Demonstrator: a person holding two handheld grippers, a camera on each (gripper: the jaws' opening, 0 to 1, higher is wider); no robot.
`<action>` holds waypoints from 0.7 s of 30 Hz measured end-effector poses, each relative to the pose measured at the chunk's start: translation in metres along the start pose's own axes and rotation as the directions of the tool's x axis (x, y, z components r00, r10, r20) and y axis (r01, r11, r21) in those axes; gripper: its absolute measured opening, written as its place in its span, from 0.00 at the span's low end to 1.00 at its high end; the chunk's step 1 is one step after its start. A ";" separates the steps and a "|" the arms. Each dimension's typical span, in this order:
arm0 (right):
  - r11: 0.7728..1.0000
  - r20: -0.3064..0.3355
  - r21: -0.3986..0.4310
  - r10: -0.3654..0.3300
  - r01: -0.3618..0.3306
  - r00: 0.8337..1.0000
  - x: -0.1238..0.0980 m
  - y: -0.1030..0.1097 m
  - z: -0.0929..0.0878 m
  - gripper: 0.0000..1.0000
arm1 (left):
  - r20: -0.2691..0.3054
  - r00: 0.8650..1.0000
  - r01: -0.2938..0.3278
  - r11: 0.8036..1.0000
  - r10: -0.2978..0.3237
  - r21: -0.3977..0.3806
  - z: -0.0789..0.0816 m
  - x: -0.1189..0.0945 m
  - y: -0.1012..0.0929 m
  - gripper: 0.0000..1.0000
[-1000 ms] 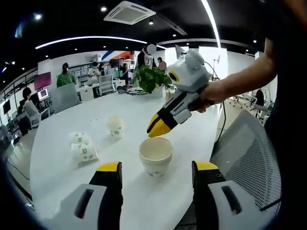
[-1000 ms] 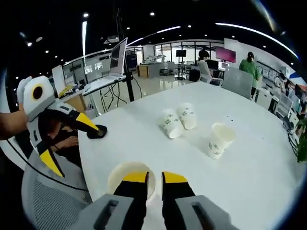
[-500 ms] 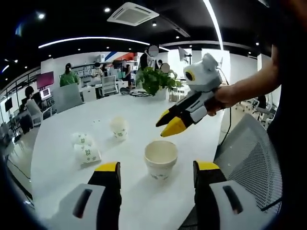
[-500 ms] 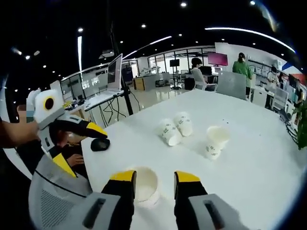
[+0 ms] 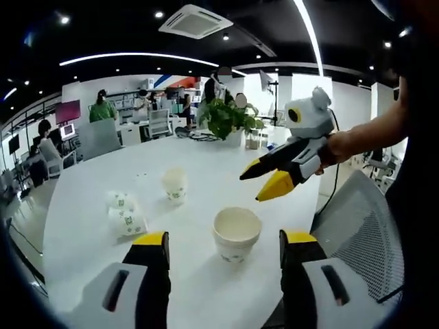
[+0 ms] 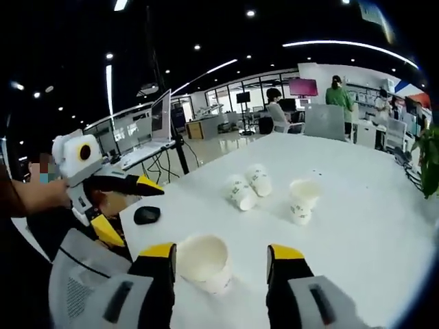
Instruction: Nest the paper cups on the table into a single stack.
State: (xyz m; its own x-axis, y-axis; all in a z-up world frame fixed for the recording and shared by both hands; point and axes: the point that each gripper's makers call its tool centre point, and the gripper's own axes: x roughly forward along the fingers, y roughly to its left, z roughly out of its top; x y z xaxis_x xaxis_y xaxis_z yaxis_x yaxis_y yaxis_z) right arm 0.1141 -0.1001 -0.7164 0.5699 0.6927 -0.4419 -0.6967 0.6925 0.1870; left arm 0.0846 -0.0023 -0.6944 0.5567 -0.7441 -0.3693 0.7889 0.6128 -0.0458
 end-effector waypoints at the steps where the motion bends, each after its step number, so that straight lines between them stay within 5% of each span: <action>1: 1.000 0.002 0.002 -0.002 0.002 1.000 -0.002 -0.001 0.000 0.57 | -0.001 1.000 -0.002 1.000 0.002 0.001 0.001 0.001 0.001 0.64; 21: 0.999 0.050 -0.050 -0.008 0.011 0.999 -0.022 0.003 -0.004 0.84 | -0.007 1.000 0.010 0.999 -0.010 0.032 0.019 0.034 0.027 0.65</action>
State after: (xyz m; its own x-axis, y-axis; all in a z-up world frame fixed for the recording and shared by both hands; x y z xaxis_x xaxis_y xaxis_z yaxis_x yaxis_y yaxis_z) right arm 0.0973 -0.1140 -0.7096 0.5968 0.6960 -0.3993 -0.7115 0.6891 0.1379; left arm 0.1297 -0.0158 -0.6908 0.5469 -0.7483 -0.3754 0.8025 0.5964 -0.0197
